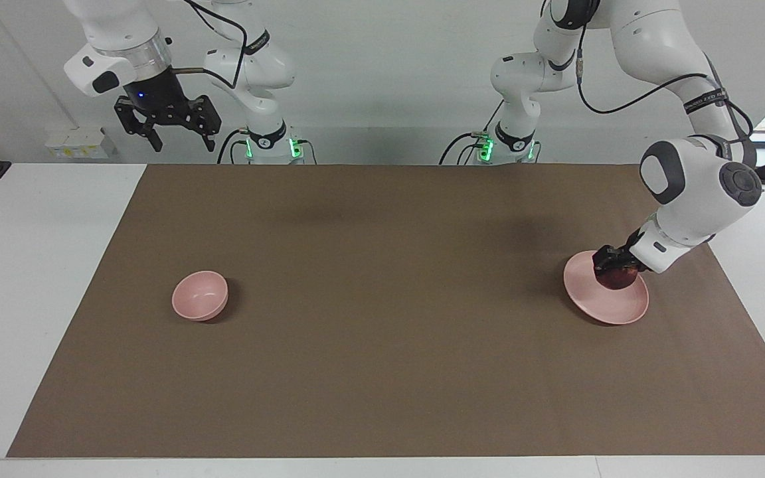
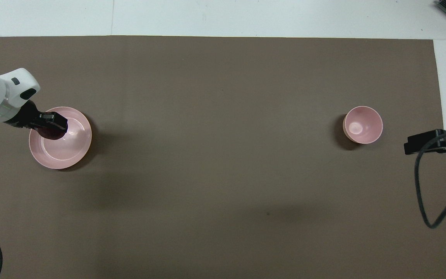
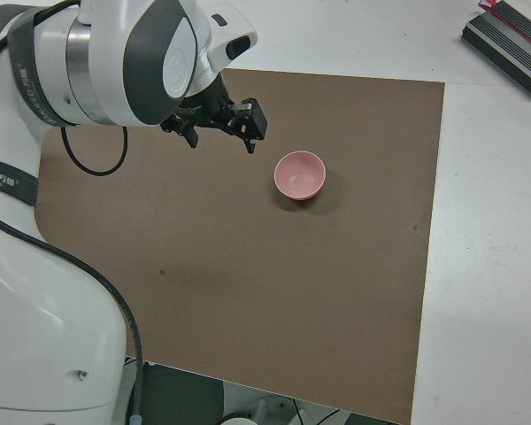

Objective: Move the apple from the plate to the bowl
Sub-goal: 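Close the left gripper on the red apple and lift it, then carry the apple with the left gripper while the right gripper approaches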

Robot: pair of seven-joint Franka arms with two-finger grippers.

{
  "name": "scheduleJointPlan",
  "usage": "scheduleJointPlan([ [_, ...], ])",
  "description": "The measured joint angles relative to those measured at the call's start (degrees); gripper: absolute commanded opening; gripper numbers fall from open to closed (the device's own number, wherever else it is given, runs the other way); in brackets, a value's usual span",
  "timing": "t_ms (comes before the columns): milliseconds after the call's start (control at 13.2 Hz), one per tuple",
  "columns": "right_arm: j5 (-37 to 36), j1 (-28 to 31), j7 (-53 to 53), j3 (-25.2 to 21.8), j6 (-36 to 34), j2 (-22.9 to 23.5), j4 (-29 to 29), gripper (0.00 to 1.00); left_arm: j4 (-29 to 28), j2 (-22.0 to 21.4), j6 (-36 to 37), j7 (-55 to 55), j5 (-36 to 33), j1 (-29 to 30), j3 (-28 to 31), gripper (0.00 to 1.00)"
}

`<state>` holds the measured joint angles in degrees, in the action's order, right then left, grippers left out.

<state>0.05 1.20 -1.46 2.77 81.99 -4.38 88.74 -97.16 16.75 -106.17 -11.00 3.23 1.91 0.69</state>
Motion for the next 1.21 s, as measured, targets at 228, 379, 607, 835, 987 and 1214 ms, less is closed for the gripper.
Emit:
scheduleJointPlan([
  [228,1.6,-0.1,0.0,0.2,2.9,0.0,0.4,1.0,4.9,-1.3,4.6,0.3,0.0,-0.7,-0.2,0.0],
  [379,6.3,0.0,0.9,0.1,4.0,0.1,2.3,1.0,6.2,-5.4,6.5,0.4,0.0,-1.6,-0.4,0.0],
  [607,16.1,0.1,2.7,0.0,8.9,0.5,5.7,1.0,6.1,-9.2,10.2,1.2,0.2,-4.1,-1.0,0.0],
  [835,23.4,0.0,3.1,0.1,14.9,0.7,9.6,1.0,5.8,-8.9,13.9,1.7,7.2,-4.6,-1.1,0.0],
  [987,28.8,-0.1,3.3,0.3,17.4,0.7,12.5,1.0,5.8,-8.8,17.2,3.0,13.2,-4.6,-1.2,0.0],
  [1214,38.0,-0.2,6.5,0.3,21.4,0.7,16.7,1.0,5.8,-8.8,21.1,11.4,23.3,-4.7,-3.0,0.0],
])
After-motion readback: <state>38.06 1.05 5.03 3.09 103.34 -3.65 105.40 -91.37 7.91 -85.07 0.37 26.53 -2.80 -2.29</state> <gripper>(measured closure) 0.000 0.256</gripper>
